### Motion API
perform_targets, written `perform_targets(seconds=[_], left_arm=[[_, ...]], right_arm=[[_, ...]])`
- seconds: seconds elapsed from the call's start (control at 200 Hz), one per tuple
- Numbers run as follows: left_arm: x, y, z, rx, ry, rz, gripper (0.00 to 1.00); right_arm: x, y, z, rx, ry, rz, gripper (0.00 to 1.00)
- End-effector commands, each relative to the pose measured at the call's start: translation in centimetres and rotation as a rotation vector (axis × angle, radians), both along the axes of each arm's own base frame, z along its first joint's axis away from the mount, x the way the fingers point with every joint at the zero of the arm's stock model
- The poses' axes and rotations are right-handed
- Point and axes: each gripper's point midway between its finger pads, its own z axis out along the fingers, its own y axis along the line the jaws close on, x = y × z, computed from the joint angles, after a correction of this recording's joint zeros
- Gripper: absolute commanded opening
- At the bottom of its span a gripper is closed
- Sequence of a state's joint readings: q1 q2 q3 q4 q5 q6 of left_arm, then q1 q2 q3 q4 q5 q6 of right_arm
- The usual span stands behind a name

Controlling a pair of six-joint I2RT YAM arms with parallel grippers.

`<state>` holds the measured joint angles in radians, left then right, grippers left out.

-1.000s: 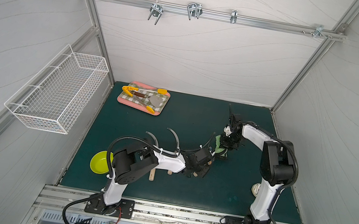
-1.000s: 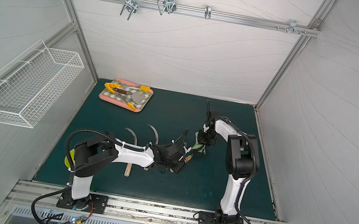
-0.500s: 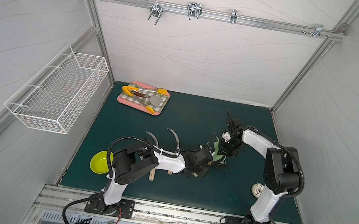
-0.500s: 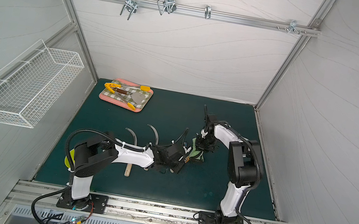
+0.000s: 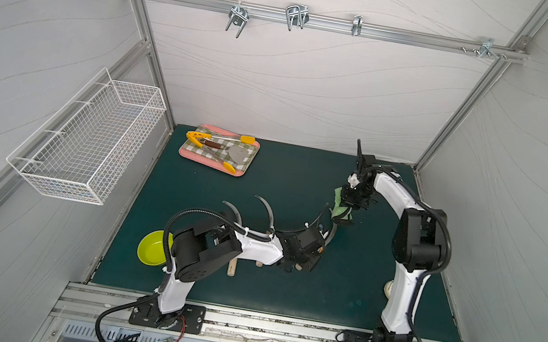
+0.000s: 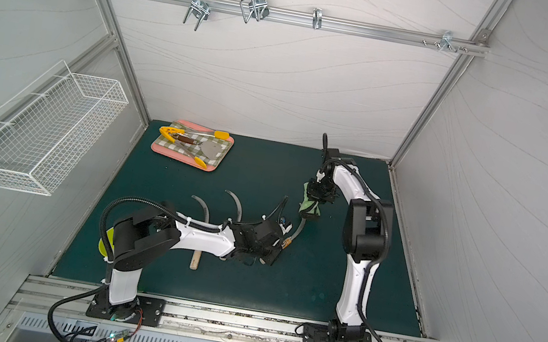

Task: Wipe small sickles with rags
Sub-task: Wipe the small sickle at the center of the board.

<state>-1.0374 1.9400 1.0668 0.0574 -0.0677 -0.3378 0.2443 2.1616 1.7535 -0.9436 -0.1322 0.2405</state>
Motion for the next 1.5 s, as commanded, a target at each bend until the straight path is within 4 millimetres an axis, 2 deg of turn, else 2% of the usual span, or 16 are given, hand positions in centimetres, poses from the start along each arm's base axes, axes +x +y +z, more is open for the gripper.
perform_targets(seconds=[0.0,0.115,0.235,0.555,0.675,0.77,0.94,1.141,1.231,1.326,1.496], left_arm=[[-1.7,2.1,-3.8,0.117,0.086,0.006,0.0],[-1.5,2.0,-3.9,0.117,0.087,0.009,0.0],[-1.4,1.8,-3.8,0.111,0.086,0.015,0.0],[-1.1,1.8,-3.2,0.107,0.065,0.023,0.0],[-0.9,1.7,-3.1,0.111,0.059,0.022,0.0],[-1.0,1.7,-3.3,0.116,0.065,0.02,0.0],[-1.0,2.0,-3.6,0.139,0.075,0.026,0.0],[-1.0,2.1,-3.2,0.17,0.086,0.021,0.33],[-1.0,2.1,-2.7,0.186,0.087,0.015,0.41],[-0.7,1.8,-2.2,0.197,0.081,0.003,0.46],[-0.3,1.2,-1.9,0.238,0.091,-0.021,0.46]], right_arm=[[-2.2,-0.7,-2.6,-0.061,0.137,0.048,0.13],[-3.6,-0.9,-4.3,-0.097,0.193,0.076,0.13],[-5.8,-1.5,-5.0,-0.177,0.238,0.114,0.14],[-13.3,-1.0,-5.2,-0.138,0.283,0.104,0.14],[-15.9,0.1,-5.2,-0.067,0.29,0.089,0.14],[-17.1,0.8,-4.9,-0.03,0.283,0.091,0.14],[-17.0,0.6,-2.8,0.011,0.209,0.055,0.14],[-14.7,-1.0,1.0,0.057,0.067,-0.027,0.14],[-14.2,-1.5,2.1,0.078,0.021,-0.049,0.14],[-13.9,-2.0,2.5,0.103,-0.005,-0.062,0.15],[-14.0,-2.9,2.3,0.133,-0.018,-0.087,0.15]])
